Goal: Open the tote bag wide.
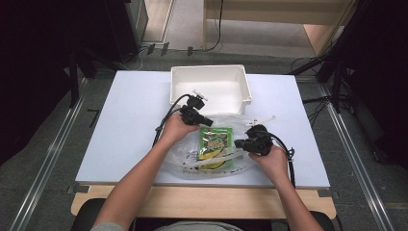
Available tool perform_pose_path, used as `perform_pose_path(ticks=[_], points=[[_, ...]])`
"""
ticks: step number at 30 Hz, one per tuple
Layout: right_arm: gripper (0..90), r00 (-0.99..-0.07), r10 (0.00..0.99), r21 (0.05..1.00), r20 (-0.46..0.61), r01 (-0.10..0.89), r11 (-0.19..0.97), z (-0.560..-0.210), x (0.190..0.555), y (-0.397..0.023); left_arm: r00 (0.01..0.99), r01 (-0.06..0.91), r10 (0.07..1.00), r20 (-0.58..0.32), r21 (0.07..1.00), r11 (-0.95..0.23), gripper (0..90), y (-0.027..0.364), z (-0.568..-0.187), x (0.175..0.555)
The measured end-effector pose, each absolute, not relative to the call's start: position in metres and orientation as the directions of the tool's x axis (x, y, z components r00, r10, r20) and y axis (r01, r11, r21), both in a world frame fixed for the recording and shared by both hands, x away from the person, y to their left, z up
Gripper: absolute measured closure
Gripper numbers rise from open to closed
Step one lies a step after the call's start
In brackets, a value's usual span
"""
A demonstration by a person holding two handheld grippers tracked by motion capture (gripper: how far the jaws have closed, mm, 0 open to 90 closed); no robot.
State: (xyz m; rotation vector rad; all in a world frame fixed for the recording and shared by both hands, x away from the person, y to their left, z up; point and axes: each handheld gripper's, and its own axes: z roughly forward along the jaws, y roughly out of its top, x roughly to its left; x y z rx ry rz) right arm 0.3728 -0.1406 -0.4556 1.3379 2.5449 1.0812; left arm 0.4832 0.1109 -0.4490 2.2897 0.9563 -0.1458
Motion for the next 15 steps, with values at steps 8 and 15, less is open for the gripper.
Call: perform_pose_path(ticks=[8, 15], points=[[88.9, -0.625, 0.737, 0.593, 0.256, 0.704, 0.391, -0.463, 0.352, -0.144, 0.731, 0.668, 0.609, -0.308, 0.506, -0.545, 90.0, 0.107, -0.453, 0.483], [89.4, -0.644, 0.722, 0.587, 0.253, 0.696, 0.414, -0.468, 0.333, -0.144, 0.726, 0.671, 0.616, -0.305, 0.507, -0.541, 90.0, 0.106, -0.455, 0.483]])
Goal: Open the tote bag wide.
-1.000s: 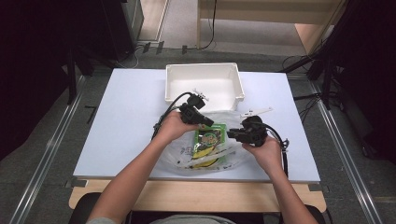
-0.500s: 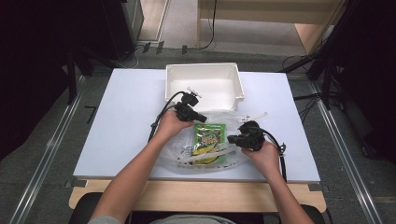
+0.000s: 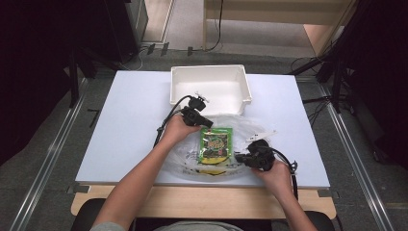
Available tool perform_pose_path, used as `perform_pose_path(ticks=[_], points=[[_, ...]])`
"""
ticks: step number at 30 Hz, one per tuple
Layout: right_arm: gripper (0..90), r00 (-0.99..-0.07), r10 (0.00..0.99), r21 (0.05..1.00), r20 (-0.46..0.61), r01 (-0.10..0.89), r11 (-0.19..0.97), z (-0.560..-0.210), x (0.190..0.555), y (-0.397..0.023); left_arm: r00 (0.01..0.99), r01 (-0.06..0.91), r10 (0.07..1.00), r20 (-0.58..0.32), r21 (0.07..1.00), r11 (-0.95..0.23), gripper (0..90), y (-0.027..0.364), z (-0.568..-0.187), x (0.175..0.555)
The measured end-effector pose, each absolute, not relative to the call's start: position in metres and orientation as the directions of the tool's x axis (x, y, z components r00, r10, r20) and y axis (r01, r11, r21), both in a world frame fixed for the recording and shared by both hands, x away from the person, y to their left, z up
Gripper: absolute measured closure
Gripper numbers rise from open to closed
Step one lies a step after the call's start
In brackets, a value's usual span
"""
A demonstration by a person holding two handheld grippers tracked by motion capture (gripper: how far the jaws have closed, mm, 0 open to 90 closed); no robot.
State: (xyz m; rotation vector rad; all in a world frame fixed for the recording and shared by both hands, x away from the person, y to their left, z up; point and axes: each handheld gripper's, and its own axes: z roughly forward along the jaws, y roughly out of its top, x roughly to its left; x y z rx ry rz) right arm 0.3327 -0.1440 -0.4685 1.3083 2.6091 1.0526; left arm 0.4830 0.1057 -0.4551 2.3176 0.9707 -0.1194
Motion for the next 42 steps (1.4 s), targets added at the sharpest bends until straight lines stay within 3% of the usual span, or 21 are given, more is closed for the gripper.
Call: perform_pose_path(ticks=[15, 28, 42], points=[[90.0, -0.677, 0.693, 0.582, 0.247, 0.676, 0.453, -0.468, 0.290, -0.147, 0.723, 0.675, 0.618, -0.309, 0.504, -0.539, 90.0, 0.107, -0.458, 0.485], [90.0, -0.682, 0.697, 0.658, 0.222, 0.633, 0.409, -0.434, 0.311, -0.140, 0.726, 0.672, 0.617, -0.304, 0.503, -0.543, 90.0, 0.105, -0.457, 0.483], [90.0, -0.740, 0.629, 0.656, 0.236, 0.599, 0.459, -0.437, 0.333, -0.093, 0.728, 0.669, 0.617, -0.300, 0.506, -0.544, 90.0, 0.104, -0.458, 0.483]])
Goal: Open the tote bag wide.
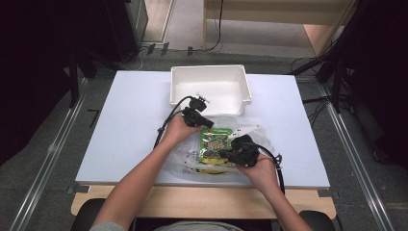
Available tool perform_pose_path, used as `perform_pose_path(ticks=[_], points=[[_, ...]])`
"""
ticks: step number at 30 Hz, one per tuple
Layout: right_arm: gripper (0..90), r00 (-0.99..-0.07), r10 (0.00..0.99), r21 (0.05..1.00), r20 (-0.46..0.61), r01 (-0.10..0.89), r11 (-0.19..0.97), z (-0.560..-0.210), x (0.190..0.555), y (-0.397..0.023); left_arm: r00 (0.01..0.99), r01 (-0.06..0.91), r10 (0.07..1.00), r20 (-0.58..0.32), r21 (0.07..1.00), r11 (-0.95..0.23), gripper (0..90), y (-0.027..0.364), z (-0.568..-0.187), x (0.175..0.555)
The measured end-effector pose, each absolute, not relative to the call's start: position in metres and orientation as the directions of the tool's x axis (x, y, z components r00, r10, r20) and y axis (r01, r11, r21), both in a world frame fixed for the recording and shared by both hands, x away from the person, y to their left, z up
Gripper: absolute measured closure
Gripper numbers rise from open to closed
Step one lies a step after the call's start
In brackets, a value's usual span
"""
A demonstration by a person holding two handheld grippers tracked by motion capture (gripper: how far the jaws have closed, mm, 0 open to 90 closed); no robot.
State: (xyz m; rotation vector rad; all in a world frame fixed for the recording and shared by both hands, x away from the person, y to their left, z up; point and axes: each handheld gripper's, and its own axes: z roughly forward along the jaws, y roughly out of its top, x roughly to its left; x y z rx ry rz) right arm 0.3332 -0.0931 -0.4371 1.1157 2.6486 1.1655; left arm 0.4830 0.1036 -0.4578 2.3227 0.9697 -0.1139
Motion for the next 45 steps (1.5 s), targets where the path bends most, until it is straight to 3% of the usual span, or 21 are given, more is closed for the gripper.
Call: perform_pose_path(ticks=[26, 32, 39, 45], points=[[90.0, -0.792, 0.542, 0.604, 0.279, 0.584, 0.543, -0.470, 0.290, -0.080, 0.709, 0.679, 0.646, -0.282, 0.519, -0.520, 90.0, 0.100, -0.457, 0.483], [90.0, -0.795, 0.535, 0.603, 0.286, 0.583, 0.544, -0.470, 0.291, -0.077, 0.703, 0.693, 0.634, -0.322, 0.509, -0.510, 88.7, 0.100, -0.456, 0.483], [82.1, -0.798, 0.550, 0.647, 0.246, 0.558, 0.519, -0.460, 0.297, -0.083, 0.702, 0.695, 0.615, -0.359, 0.532, -0.483, 84.5, 0.103, -0.442, 0.475], [72.1, -0.793, 0.562, 0.670, 0.238, 0.552, 0.496, -0.449, 0.299, -0.089, 0.708, 0.693, 0.594, -0.382, 0.540, -0.478, 73.6, 0.106, -0.430, 0.465]])
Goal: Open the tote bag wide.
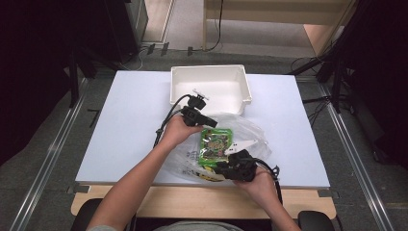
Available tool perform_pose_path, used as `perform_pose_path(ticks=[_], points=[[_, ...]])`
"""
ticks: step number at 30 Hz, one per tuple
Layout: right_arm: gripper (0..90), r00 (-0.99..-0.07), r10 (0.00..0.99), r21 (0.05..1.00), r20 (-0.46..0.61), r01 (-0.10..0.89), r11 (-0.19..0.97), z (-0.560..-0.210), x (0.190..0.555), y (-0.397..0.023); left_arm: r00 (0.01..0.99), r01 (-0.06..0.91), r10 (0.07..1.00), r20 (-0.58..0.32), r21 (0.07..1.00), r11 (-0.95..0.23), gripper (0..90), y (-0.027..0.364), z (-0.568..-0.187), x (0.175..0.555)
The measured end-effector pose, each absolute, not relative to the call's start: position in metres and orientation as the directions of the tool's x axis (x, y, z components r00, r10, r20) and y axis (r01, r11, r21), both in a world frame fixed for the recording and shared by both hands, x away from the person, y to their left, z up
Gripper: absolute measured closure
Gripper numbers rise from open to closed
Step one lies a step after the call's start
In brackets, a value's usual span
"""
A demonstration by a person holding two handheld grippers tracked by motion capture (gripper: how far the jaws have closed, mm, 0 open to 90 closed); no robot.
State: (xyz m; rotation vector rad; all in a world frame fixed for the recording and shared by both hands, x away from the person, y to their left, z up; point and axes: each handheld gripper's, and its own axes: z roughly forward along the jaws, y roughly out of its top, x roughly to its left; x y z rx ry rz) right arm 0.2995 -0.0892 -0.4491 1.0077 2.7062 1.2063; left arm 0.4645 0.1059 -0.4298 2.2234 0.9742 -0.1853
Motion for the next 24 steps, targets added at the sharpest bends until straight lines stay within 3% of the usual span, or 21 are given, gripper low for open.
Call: perform_pose_path(ticks=[24], points=[[53.3, -0.717, 0.654, 0.667, 0.240, 0.612, 0.426, -0.436, 0.333, -0.114, 0.737, 0.664, 0.554, -0.387, 0.569, -0.486, 44.5, 0.132, -0.410, 0.416]])
